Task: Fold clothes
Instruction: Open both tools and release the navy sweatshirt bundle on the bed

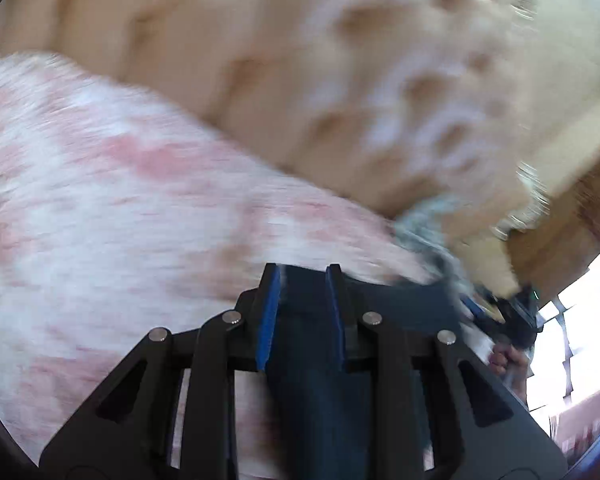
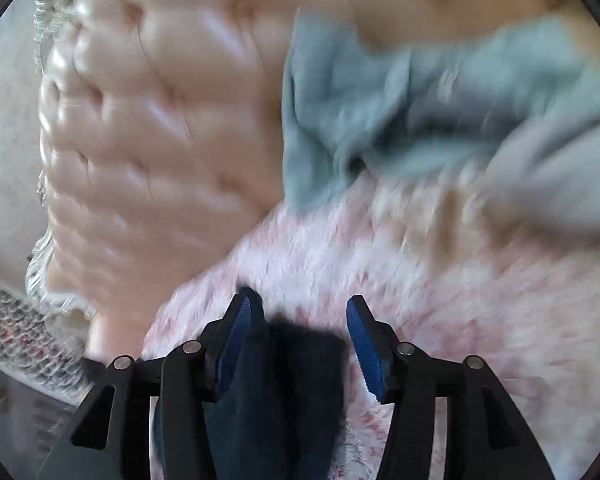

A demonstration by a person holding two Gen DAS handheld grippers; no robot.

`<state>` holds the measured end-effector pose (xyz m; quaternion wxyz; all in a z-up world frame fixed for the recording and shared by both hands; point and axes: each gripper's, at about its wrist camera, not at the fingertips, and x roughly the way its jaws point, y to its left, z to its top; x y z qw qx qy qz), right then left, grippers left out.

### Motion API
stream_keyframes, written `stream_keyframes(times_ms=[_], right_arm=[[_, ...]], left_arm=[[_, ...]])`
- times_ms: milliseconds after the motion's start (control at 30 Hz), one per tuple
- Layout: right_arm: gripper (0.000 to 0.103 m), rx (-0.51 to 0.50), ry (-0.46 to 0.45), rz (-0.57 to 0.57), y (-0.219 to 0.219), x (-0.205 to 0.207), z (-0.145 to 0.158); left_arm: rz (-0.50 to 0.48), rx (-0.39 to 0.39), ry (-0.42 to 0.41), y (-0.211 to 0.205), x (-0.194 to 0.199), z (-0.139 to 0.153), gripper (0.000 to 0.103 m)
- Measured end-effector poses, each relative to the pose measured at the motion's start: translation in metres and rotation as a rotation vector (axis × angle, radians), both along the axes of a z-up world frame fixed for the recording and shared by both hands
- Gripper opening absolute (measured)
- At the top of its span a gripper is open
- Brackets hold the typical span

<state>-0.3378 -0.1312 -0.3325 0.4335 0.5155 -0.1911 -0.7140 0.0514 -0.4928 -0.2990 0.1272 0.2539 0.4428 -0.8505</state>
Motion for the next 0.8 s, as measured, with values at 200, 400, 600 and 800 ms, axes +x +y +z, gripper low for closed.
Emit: stream_keyframes(times_ms=[200,400,600,800], right_arm=[[0.07,-0.088,0.006,0.298,-0.057,0.077,0.019],[0.056,0.082,0.076,0.297,-0.073,0.1,-0.007],[0.055,0.058,0.11,0.265,-0.047,0.097,-0.011],[0.052,0.047,0.091,0.198,-0.018,0.093,-0.011]], left_arm=[[-0.229,-0.107,-0.178,0.075,-0.066,-0.011,0.038],[-0.162,-0.158,-0.351,0.061,-0.049,-0.033,0.038],[-0.124,-0.166,-0.361,0.051,-0.031,-0.033,0.025],[0.086,-0.242,-0.373,0.042,0.023,-0.014,0.027]])
